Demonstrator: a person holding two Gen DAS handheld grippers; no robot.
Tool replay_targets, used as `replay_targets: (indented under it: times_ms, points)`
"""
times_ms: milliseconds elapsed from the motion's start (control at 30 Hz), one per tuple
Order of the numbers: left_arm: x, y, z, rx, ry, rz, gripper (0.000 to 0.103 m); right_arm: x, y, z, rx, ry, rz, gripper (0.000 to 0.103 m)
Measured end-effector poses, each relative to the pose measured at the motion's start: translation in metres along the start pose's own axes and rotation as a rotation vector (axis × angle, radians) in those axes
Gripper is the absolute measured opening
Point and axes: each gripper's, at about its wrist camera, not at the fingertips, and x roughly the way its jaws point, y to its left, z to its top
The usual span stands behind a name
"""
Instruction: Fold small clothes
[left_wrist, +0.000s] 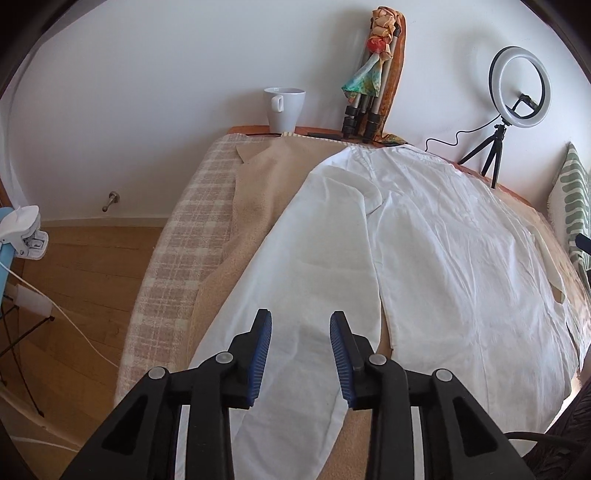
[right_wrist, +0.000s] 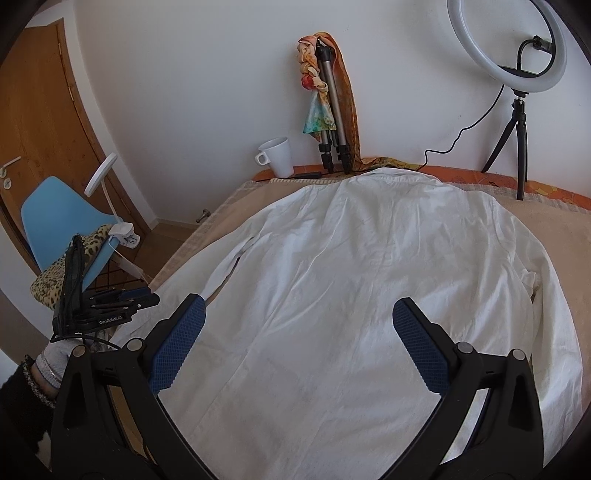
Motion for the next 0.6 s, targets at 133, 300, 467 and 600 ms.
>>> replay_targets:
  times_ms: [133, 300, 467, 600]
  points:
    - [0.024, 0.021, 0.011, 0.021, 0.028, 0.045, 0.028, -0.001, 0.0, -0.002, -0.004, 0.004, 0.002, 0.103]
    - [0.037, 0.034, 0.003, 0.026, 0.079, 0.019, 0.028, 0.003, -0.003, -0.008, -0.003, 0.036, -0.003, 0.103]
    - [0.04, 0.043, -0.005, -0.004, 0.105, 0.035, 0.031, 0.009, -0.006, -0.009, 0.024, 0.058, 0.008, 0.103]
    - [0.037, 0.048, -0.011, -0.019, 0.114, 0.036, 0.029, 0.008, 0.0, -0.008, 0.018, 0.054, 0.028, 0.103]
